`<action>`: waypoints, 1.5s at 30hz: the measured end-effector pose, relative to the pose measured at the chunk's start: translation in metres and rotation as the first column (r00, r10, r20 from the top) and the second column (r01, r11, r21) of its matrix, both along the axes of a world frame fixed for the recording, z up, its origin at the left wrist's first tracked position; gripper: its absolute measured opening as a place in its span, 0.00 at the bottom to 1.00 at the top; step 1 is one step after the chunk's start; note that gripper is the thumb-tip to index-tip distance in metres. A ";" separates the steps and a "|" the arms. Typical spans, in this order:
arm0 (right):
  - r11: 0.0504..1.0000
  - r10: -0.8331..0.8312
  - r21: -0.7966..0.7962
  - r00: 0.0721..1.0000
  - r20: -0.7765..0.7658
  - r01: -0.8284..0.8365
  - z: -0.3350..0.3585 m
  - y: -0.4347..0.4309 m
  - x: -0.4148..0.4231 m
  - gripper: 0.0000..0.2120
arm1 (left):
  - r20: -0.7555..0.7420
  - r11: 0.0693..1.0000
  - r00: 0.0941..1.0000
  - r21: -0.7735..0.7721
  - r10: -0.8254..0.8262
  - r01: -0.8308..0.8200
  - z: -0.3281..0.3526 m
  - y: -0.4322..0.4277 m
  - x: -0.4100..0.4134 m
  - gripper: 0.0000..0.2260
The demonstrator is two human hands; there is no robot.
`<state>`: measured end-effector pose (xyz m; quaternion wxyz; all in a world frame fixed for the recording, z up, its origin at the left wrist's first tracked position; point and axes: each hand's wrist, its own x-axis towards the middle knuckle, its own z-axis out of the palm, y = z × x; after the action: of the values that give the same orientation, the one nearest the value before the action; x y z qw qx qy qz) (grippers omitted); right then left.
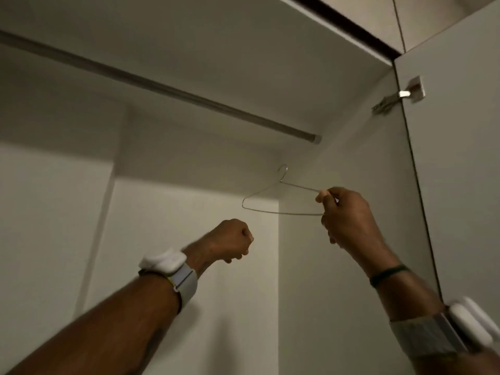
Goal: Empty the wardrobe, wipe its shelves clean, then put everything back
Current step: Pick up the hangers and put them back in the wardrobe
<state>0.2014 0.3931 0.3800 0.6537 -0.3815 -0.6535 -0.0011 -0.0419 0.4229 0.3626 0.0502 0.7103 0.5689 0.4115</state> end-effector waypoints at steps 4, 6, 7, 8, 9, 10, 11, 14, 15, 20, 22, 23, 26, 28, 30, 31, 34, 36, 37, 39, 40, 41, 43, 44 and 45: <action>0.995 -0.064 0.076 0.998 -0.013 0.065 0.062 0.011 0.033 0.14 | -0.125 0.994 0.991 0.101 0.050 -0.038 0.060 0.000 0.029 0.06; 0.992 -0.074 0.099 0.997 -0.010 0.075 0.087 0.023 0.043 0.14 | -0.163 0.990 0.984 0.135 0.072 -0.050 0.082 0.001 0.042 0.06; 0.991 -0.073 0.113 0.997 -0.011 0.073 0.099 0.028 0.044 0.14 | -0.181 0.987 0.980 0.151 0.087 -0.060 0.090 0.000 0.046 0.07; 0.989 -0.069 0.128 0.997 -0.015 0.071 0.110 0.034 0.046 0.15 | -0.198 0.984 0.975 0.166 0.101 -0.068 0.098 -0.001 0.050 0.08; 0.987 -0.070 0.143 0.997 -0.021 0.072 0.123 0.040 0.047 0.15 | -0.213 0.980 0.970 0.184 0.117 -0.078 0.104 -0.001 0.056 0.08; 0.985 -0.076 0.153 0.997 -0.027 0.080 0.136 0.048 0.047 0.15 | -0.226 0.976 0.965 0.201 0.133 -0.087 0.110 -0.001 0.061 0.08; 0.983 -0.084 0.162 0.996 -0.032 0.088 0.148 0.056 0.047 0.15 | -0.239 0.972 0.960 0.214 0.147 -0.096 0.114 -0.001 0.065 0.09; 0.981 -0.109 0.158 0.993 -0.039 0.114 0.178 0.079 0.041 0.15 | -0.296 0.966 0.937 0.232 0.186 -0.118 0.120 0.001 0.076 0.10; 0.980 -0.126 0.153 0.991 -0.035 0.130 0.185 0.087 0.039 0.15 | -0.313 0.965 0.930 0.231 0.193 -0.122 0.121 0.002 0.078 0.10; 0.968 -0.217 0.133 0.976 0.000 0.215 0.206 0.127 0.034 0.13 | -0.385 0.971 0.902 0.204 0.197 -0.125 0.117 0.011 0.085 0.11; 0.965 -0.226 0.133 0.974 -0.004 0.225 0.214 0.140 0.034 0.11 | -0.397 0.973 0.897 0.195 0.196 -0.126 0.114 0.015 0.085 0.11; 0.961 -0.239 0.140 0.971 -0.002 0.237 0.219 0.144 0.034 0.10 | -0.402 0.973 0.894 0.191 0.197 -0.129 0.113 0.016 0.084 0.11; 0.947 -0.307 0.132 0.947 0.098 0.293 0.225 0.140 0.037 0.04 | -0.413 0.973 0.886 0.177 0.210 -0.148 0.106 0.022 0.082 0.11; 0.943 -0.330 0.093 0.928 0.172 0.318 0.223 0.138 0.043 0.02 | -0.418 0.973 0.882 0.167 0.217 -0.161 0.101 0.027 0.080 0.11; 0.951 -0.308 0.059 0.937 0.165 0.302 0.220 0.141 0.049 0.04 | -0.426 0.975 0.879 0.147 0.214 -0.165 0.096 0.030 0.080 0.11; 0.960 -0.281 0.048 0.949 0.142 0.277 0.217 0.142 0.051 0.06 | -0.433 0.977 0.877 0.139 0.208 -0.163 0.094 0.031 0.081 0.12; 0.990 -0.144 0.006 0.989 0.037 0.144 0.204 0.140 0.052 0.10 | -0.443 0.979 0.874 0.134 0.197 -0.153 0.090 0.034 0.084 0.12; 0.995 -0.099 0.002 0.995 -0.029 0.099 0.188 0.133 0.048 0.13 | -0.433 0.981 0.883 0.140 0.184 -0.136 0.088 0.033 0.084 0.11; 0.996 -0.088 0.002 0.994 -0.058 0.089 0.177 0.128 0.045 0.15 | -0.422 0.981 0.889 0.146 0.179 -0.128 0.086 0.032 0.083 0.11; 0.996 -0.090 -0.005 0.993 -0.079 0.090 0.148 0.124 0.034 0.22 | -0.404 0.982 0.899 0.144 0.168 -0.119 0.079 0.028 0.079 0.11; 0.994 -0.106 -0.011 0.992 -0.062 0.106 0.129 0.125 0.025 0.26 | -0.398 0.984 0.903 0.135 0.163 -0.119 0.072 0.027 0.075 0.10; 0.993 -0.117 -0.020 0.993 -0.031 0.116 0.106 0.127 0.014 0.29 | -0.400 0.985 0.902 0.127 0.160 -0.119 0.064 0.026 0.068 0.11; 0.992 -0.116 -0.051 0.992 0.046 0.118 0.055 0.129 -0.013 0.32 | -0.423 0.983 0.889 0.116 0.178 -0.142 0.041 0.024 0.054 0.11; 0.990 -0.117 -0.066 0.989 0.088 0.123 0.030 0.124 -0.029 0.32 | -0.450 0.981 0.873 0.110 0.190 -0.157 0.030 0.021 0.045 0.10; 0.988 -0.115 -0.088 0.985 0.125 0.127 0.001 0.119 -0.046 0.32 | -0.470 0.981 0.861 0.095 0.195 -0.171 0.015 0.018 0.034 0.10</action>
<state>0.1553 0.5117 0.3811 0.5931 -0.4508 -0.6663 -0.0324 -0.0075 0.4406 0.3775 -0.1483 0.7335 0.6180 0.2411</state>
